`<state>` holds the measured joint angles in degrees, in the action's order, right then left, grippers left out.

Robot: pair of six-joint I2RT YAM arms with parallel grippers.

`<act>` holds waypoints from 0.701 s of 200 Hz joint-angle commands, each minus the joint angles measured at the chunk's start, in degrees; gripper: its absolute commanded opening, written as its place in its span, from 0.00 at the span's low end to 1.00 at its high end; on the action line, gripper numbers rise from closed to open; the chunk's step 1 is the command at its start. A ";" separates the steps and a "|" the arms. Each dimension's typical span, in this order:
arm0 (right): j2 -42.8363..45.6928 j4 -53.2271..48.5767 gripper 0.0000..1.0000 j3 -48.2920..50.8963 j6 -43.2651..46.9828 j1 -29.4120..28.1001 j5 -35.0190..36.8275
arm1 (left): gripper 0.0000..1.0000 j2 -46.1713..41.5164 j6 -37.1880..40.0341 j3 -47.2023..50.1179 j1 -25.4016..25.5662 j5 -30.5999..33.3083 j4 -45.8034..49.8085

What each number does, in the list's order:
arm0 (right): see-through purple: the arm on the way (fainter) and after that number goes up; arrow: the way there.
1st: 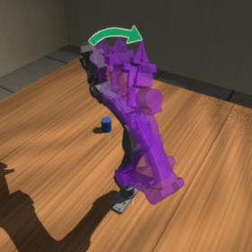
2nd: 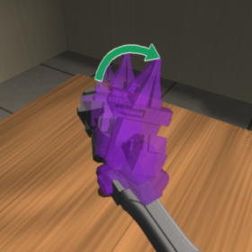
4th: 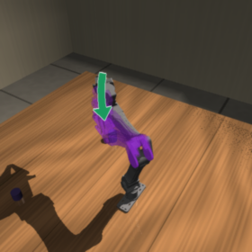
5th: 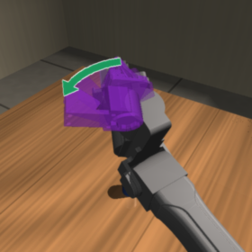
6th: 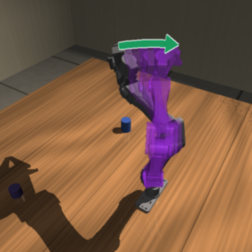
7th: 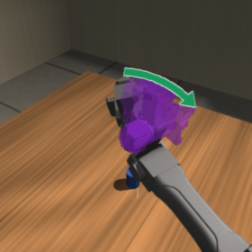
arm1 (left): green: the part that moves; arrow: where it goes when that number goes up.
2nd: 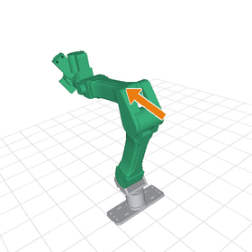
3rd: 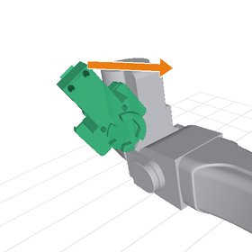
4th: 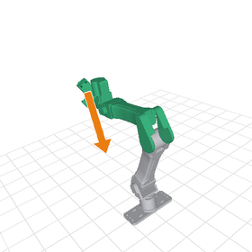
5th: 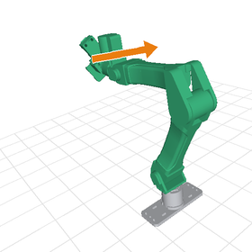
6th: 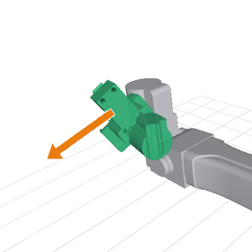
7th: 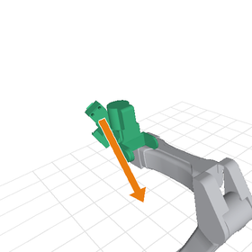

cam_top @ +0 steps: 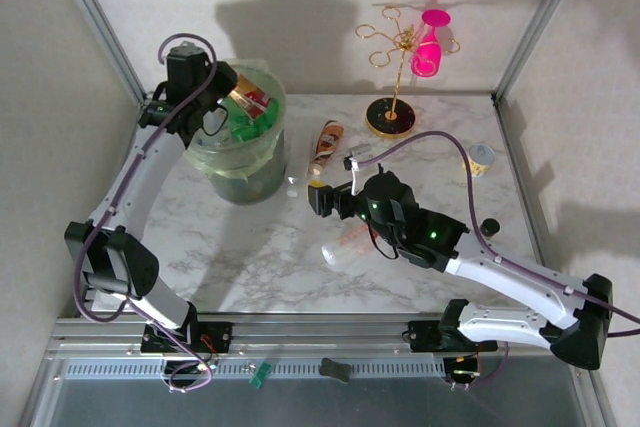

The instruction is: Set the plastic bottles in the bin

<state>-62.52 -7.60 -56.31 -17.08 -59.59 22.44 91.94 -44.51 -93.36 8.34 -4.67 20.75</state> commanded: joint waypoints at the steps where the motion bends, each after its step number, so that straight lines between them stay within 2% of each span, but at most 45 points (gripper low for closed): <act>1: -1.34 1.00 0.98 -1.71 0.70 0.30 -1.05 | 0.00 -0.41 -8.07 3.12 -3.62 -5.37 -5.95; 21: -2.03 1.14 0.98 -2.09 0.57 0.32 -1.19 | 0.00 -0.56 -11.03 4.97 -4.47 -4.95 -9.11; 45: -2.10 1.31 0.99 -2.24 0.88 0.31 -0.66 | 0.02 1.32 -10.94 5.29 -4.21 -7.89 -10.73; 68: -2.00 1.12 0.99 -2.61 0.91 0.31 -0.46 | 0.17 2.52 -9.02 5.00 -3.56 -7.78 -10.05; 89: -2.03 0.67 0.98 -2.75 1.04 0.27 -0.03 | 0.42 3.24 -7.70 4.75 -3.19 -9.17 -10.79; 102: -1.90 0.57 0.99 -2.92 1.01 0.38 0.15 | 0.52 3.64 -6.77 3.40 -2.98 -8.65 -9.22; 124: -1.73 0.29 0.99 -3.37 0.79 0.27 0.14 | 0.62 1.56 -5.03 1.44 -2.98 -3.55 -5.23; 140: -1.34 0.21 0.98 -3.35 0.69 0.28 0.40 | 0.64 -2.23 -3.13 1.77 -2.98 1.65 -4.81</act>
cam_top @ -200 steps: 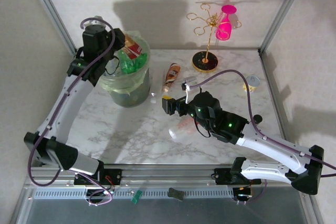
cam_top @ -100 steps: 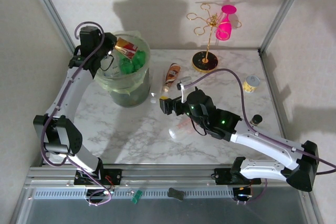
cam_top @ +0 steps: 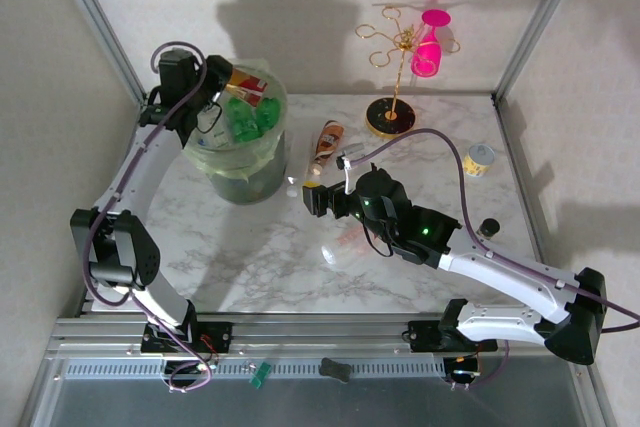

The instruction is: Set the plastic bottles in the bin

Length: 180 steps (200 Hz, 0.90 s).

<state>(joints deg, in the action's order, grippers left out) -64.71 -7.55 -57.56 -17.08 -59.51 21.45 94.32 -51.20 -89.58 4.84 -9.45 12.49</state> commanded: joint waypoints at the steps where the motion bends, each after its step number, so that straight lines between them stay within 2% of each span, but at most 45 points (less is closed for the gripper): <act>1: 0.83 0.17 0.99 -2.11 0.67 0.23 1.39 | 0.64 -4.82 3.65 -2.00 0.52 6.72 3.43; 15: 1.16 0.31 0.98 -1.61 0.71 0.21 1.75 | 0.63 -7.19 5.11 -2.26 0.54 8.86 3.68; 32: 1.26 0.52 0.98 -1.28 0.71 0.23 2.15 | 0.60 -8.18 6.32 -2.56 1.02 8.33 3.73; 62: 0.90 0.87 0.98 -1.25 0.61 0.27 2.45 | 0.40 -6.99 10.27 -3.37 4.19 7.03 3.69; 102: 0.91 0.70 0.99 -1.24 -0.26 0.27 4.76 | 0.26 -1.52 11.05 -4.27 5.78 4.21 3.61; 144: 0.26 -1.85 0.98 -1.92 -2.72 2.12 5.33 | 0.27 3.55 9.77 -4.76 5.83 2.13 4.72; 180: -0.87 -3.61 0.98 -2.19 -4.83 4.74 3.91 | 0.39 -6.40 10.35 -0.36 7.95 5.55 0.84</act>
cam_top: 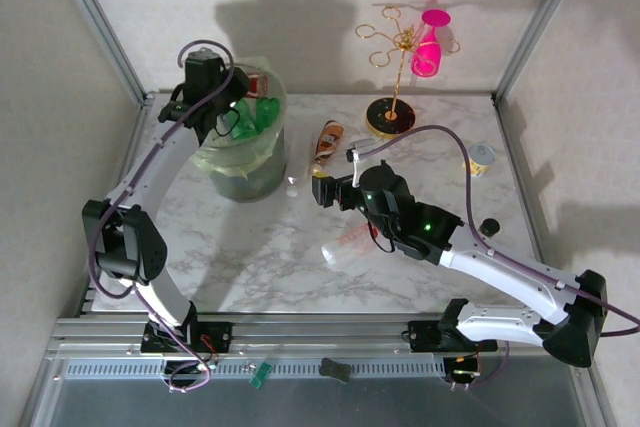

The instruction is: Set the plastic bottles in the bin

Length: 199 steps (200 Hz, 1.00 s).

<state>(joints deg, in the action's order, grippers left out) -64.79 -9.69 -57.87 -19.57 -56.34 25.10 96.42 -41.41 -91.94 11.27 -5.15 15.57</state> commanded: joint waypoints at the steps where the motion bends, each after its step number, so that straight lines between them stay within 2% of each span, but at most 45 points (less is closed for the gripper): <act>1: -0.82 -1.47 0.98 -1.89 -2.37 1.62 0.23 | 0.39 -8.82 0.55 2.10 1.59 1.26 -2.36; 35: -5.69 -2.94 0.93 -3.71 -5.92 7.67 -6.41 | 0.43 -18.95 2.09 5.02 5.01 2.62 -3.85; 65: -13.17 -3.40 0.88 -6.33 -11.83 15.56 -14.13 | 0.46 -30.11 5.35 16.07 10.74 1.85 -9.29; 89: -23.79 -5.65 0.87 -11.90 -12.24 20.46 -15.37 | 0.47 -39.09 10.57 26.35 13.45 -1.12 -11.91; 117: -36.67 -6.91 0.90 -19.44 -10.97 23.32 -14.57 | 0.46 -48.27 14.16 39.54 14.82 -3.53 -16.84; 154: -51.64 -8.05 0.95 -32.11 -9.88 25.03 -14.81 | 0.45 -53.10 16.90 48.16 16.55 0.00 -18.54; 184: -60.96 -10.55 0.98 -42.59 -11.93 25.94 -16.02 | 0.45 -53.41 18.07 47.50 18.08 3.04 -17.14; 199: -63.99 -11.23 0.98 -45.78 -13.82 26.91 -16.18 | 0.45 -53.01 17.68 47.60 18.42 2.52 -17.22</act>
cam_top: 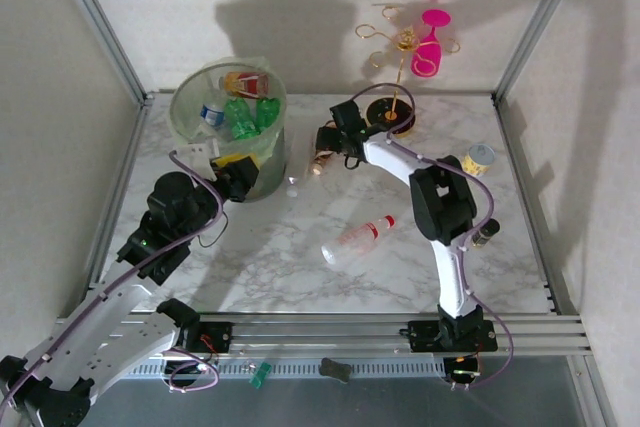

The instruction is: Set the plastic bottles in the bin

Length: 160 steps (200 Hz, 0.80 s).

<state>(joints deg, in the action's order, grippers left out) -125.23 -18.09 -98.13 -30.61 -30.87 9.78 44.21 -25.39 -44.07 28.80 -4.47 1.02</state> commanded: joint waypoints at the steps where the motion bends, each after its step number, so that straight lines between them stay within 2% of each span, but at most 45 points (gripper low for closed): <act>1: -3.72 -2.88 0.98 -5.73 -2.92 1.53 -0.88 | 0.45 -0.79 1.66 -0.29 0.94 1.80 -2.67; 55: -12.93 -6.99 0.92 -17.62 -3.84 3.18 -3.77 | 0.46 -0.57 2.62 -0.49 2.42 4.41 -1.99; 83: -14.87 -7.96 0.85 -19.56 -3.74 3.41 -4.08 | 0.46 -0.35 2.79 -0.48 2.41 4.64 -2.03; 109: -13.21 -6.47 0.79 -16.22 -4.23 3.49 -4.58 | 0.46 -0.26 3.05 -0.49 2.40 4.99 -1.94; 148: -6.47 -2.39 0.57 -6.73 -5.22 3.86 -3.51 | 0.45 0.09 3.33 -0.49 2.45 5.39 -1.90; 160: -3.34 -0.26 0.54 -2.50 -5.56 3.89 -3.44 | 0.45 0.33 3.54 -0.46 2.44 5.22 -1.90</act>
<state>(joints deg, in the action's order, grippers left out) -135.31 -19.73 -107.26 -35.46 -27.35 5.89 44.12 -23.46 -44.07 30.72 -0.10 0.32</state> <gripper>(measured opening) 0.575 0.450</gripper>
